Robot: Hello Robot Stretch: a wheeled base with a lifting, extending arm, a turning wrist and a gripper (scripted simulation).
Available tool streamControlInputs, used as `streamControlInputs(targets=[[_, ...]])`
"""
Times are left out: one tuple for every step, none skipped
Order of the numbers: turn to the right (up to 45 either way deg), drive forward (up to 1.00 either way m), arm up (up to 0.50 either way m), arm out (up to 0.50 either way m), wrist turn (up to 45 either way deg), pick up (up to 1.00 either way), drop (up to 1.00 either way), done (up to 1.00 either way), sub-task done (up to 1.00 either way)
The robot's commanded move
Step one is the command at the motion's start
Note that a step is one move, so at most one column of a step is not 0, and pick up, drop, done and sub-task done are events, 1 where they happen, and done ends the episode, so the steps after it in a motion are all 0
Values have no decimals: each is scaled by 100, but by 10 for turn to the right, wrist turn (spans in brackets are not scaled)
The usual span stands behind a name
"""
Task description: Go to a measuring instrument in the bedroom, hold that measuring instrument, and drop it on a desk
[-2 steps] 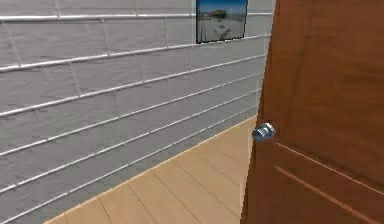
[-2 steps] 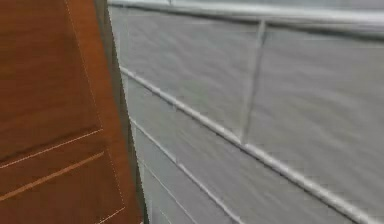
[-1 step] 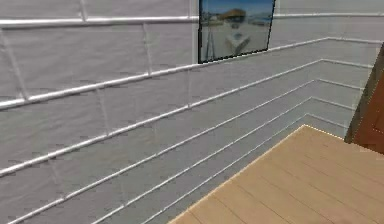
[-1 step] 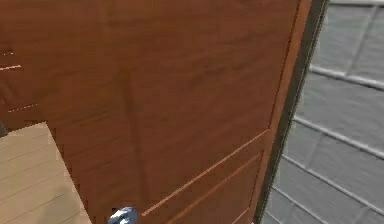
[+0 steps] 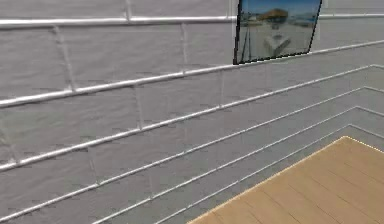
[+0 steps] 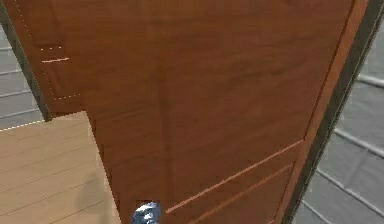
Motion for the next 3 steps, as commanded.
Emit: streamControlInputs(targets=[[0, 45, 0, 0, 0, 0, 0, 0, 0], [-240, 0, 0, 0, 0, 0, 0, 0, 0], [0, 5, 0, 0, 0, 0, 0, 0, 0]])
